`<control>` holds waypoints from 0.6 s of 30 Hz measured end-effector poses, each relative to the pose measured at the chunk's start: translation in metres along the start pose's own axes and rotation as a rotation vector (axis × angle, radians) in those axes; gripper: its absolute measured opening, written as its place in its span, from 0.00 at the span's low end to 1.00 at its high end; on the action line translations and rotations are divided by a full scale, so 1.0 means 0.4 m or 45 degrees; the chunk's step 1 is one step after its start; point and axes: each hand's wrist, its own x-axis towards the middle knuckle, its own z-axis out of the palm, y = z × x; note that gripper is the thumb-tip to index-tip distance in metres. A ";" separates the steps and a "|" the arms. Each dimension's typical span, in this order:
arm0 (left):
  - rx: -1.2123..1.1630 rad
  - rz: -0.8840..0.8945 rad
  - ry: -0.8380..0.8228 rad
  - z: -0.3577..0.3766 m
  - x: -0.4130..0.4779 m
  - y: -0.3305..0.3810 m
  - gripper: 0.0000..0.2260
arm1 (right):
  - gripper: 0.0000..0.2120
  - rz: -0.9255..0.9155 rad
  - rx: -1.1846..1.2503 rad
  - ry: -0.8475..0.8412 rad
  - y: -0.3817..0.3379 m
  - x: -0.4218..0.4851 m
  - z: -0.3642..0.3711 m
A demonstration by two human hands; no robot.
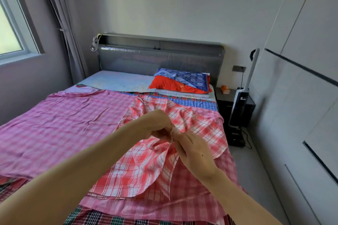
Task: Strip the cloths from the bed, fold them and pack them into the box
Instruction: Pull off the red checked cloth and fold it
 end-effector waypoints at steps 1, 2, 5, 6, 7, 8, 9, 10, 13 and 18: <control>-0.024 0.006 0.007 0.001 0.002 0.000 0.05 | 0.17 0.002 0.001 -0.021 0.004 0.002 -0.001; -0.048 0.019 0.001 0.004 0.003 0.004 0.04 | 0.16 0.007 0.006 -0.043 0.009 0.003 -0.003; -0.052 0.037 -0.016 0.012 0.013 0.015 0.09 | 0.11 0.052 0.050 -0.096 0.027 0.007 -0.012; -0.038 0.035 -0.010 0.013 0.015 0.018 0.07 | 0.11 0.067 0.074 -0.118 0.030 0.009 -0.018; -0.041 0.037 -0.012 0.013 0.018 0.021 0.05 | 0.10 0.080 0.108 -0.136 0.035 0.009 -0.022; -0.056 0.050 -0.017 0.011 0.020 0.022 0.04 | 0.10 0.104 0.150 -0.143 0.037 0.011 -0.029; -0.074 0.072 -0.024 0.009 0.021 0.025 0.04 | 0.11 0.139 0.211 -0.145 0.040 0.016 -0.039; -0.075 0.100 -0.034 0.006 0.023 0.027 0.05 | 0.11 0.197 0.274 -0.137 0.048 0.021 -0.052; 0.054 0.217 -0.010 -0.006 0.022 0.039 0.04 | 0.12 0.443 0.352 -0.131 0.090 0.055 -0.086; 0.338 0.470 -0.001 -0.031 -0.008 0.090 0.03 | 0.17 0.584 0.820 -0.832 0.123 0.173 -0.128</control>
